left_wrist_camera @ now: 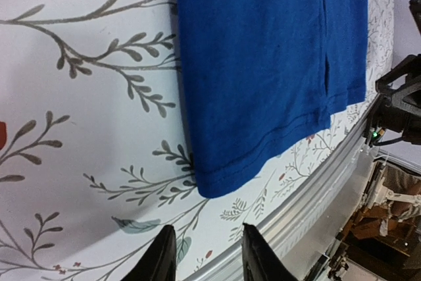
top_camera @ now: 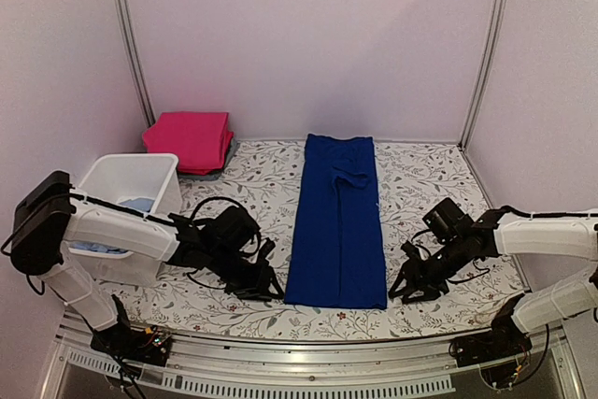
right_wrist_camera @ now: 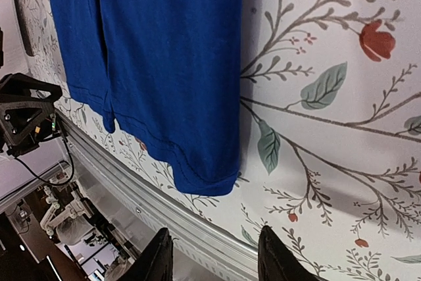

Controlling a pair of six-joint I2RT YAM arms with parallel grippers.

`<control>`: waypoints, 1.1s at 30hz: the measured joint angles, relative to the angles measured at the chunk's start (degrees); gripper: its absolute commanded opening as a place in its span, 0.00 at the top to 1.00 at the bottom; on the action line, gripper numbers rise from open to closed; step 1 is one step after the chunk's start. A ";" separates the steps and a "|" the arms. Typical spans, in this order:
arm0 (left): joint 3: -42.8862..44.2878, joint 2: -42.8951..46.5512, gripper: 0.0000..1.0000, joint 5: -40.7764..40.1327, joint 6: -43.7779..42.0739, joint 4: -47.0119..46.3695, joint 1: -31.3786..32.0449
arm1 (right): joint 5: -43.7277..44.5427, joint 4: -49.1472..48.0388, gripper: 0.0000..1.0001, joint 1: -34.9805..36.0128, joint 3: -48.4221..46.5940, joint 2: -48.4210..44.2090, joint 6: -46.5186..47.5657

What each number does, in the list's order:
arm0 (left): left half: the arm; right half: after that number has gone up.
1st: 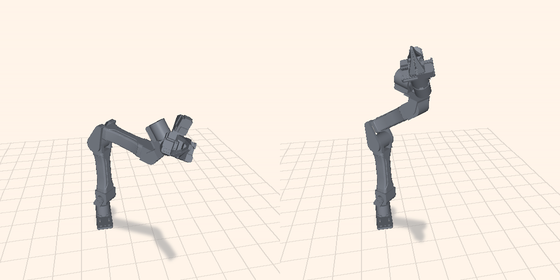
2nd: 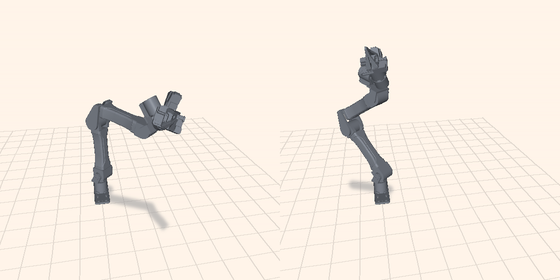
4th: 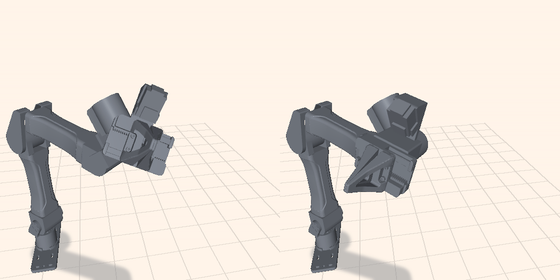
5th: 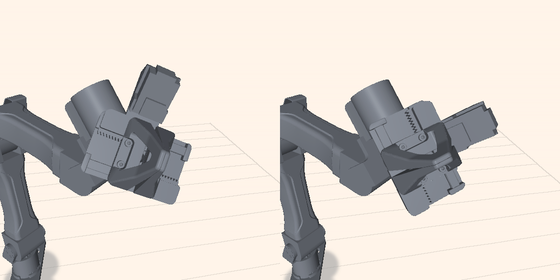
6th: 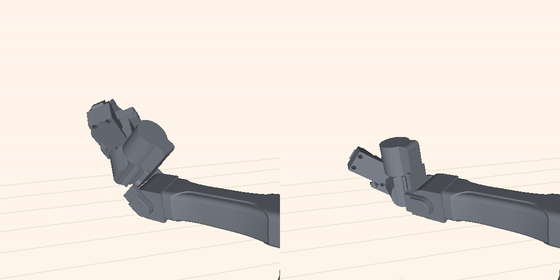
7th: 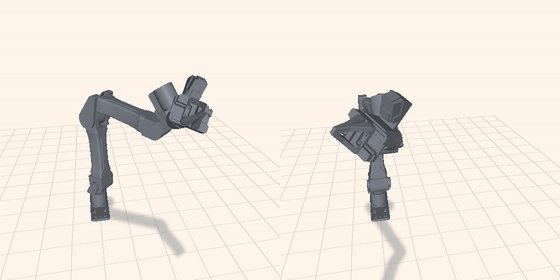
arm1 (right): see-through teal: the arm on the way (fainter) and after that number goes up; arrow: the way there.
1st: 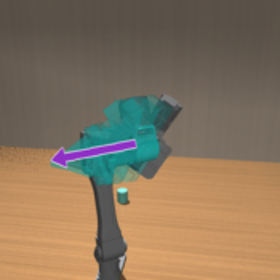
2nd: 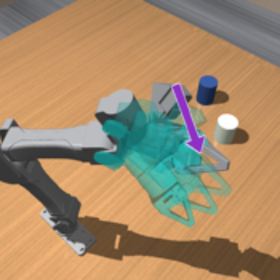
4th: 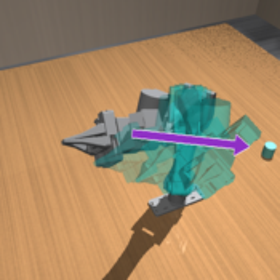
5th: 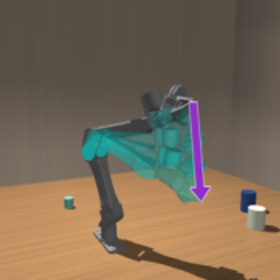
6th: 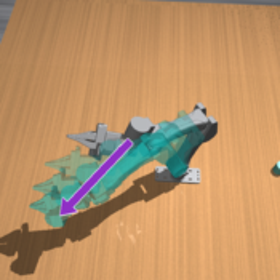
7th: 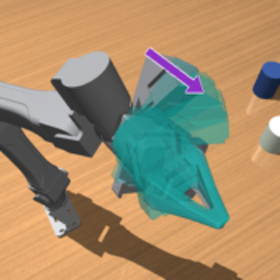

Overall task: Fold and stack the mixed laundry pile
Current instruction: Rotate the rectangle-folded T-shirt at the center of the board, then pick up the rectangle-folded T-shirt from the center of the board.

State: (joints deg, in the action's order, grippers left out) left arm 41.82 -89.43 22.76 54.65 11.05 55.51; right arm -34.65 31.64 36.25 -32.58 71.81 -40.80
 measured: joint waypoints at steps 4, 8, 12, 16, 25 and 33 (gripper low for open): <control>0.00 -2.14 0.68 0.39 0.48 -2.25 0.17 | 0.59 -3.26 0.61 1.03 0.24 2.08 -1.86; 0.02 -4.42 0.71 0.55 0.76 -4.26 0.26 | 1.07 -6.14 0.65 1.77 0.50 4.50 -2.78; 0.15 -6.25 0.73 1.16 1.11 -6.19 0.42 | 1.11 -8.41 0.65 3.02 1.18 7.50 -3.17; 0.42 -7.28 0.78 1.64 1.33 -7.85 0.59 | 0.24 -10.40 0.66 3.67 1.60 9.29 -3.15; 2.84 -10.51 0.98 2.56 0.83 -8.79 1.22 | -1.44 -13.64 0.93 3.93 1.60 11.65 -2.62; 3.21 -9.40 1.00 2.32 -0.66 -6.45 2.62 | -0.87 -11.17 1.00 5.01 1.60 8.41 -1.62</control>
State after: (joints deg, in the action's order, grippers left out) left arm 45.04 -98.83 25.08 54.00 4.60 58.13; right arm -35.53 20.47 41.25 -30.98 80.23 -42.41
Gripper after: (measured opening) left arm 0.008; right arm 0.010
